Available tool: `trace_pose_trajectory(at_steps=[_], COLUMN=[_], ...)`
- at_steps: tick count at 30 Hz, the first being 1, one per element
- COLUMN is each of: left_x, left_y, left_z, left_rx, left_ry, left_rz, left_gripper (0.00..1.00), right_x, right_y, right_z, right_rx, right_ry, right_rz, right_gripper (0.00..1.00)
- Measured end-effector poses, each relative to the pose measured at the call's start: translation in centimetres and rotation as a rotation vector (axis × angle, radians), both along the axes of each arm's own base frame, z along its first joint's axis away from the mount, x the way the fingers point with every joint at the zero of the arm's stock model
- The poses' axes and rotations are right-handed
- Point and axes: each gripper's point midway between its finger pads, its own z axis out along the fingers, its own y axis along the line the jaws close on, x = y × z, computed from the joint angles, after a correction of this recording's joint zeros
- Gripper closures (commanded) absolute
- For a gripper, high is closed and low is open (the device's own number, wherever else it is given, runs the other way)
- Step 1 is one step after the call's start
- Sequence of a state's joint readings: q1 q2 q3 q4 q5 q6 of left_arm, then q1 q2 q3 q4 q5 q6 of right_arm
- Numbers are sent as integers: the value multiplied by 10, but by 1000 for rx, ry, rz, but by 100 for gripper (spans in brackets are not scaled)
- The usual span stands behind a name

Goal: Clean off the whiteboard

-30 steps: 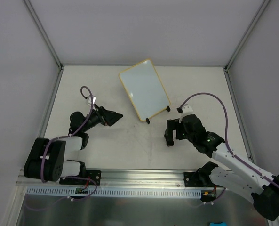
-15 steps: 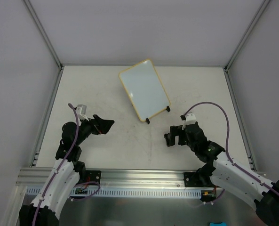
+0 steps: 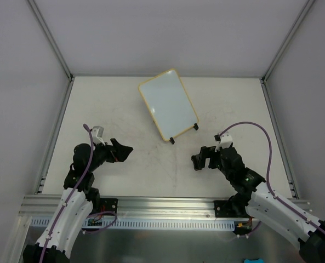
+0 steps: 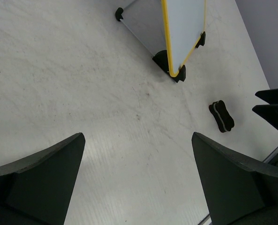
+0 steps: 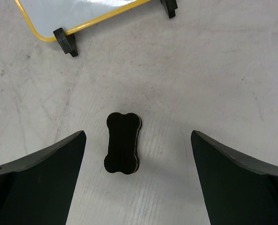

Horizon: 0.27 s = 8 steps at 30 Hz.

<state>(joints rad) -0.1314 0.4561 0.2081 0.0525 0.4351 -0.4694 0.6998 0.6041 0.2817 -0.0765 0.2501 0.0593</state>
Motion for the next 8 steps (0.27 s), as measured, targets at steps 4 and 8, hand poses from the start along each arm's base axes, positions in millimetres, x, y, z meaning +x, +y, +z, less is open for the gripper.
trace_pose_trajectory(at_steps=[4, 8], left_x=[-1, -1], left_y=[0, 0], left_z=[-2, -3], left_rx=[5, 7], left_ry=[8, 11], left_rz=[-1, -2], left_gripper=[1, 1], right_x=[1, 2], right_y=[1, 1], right_z=[1, 3], right_rx=[4, 8], right_ry=[-5, -10], right_rz=[0, -2], right_gripper=[1, 1])
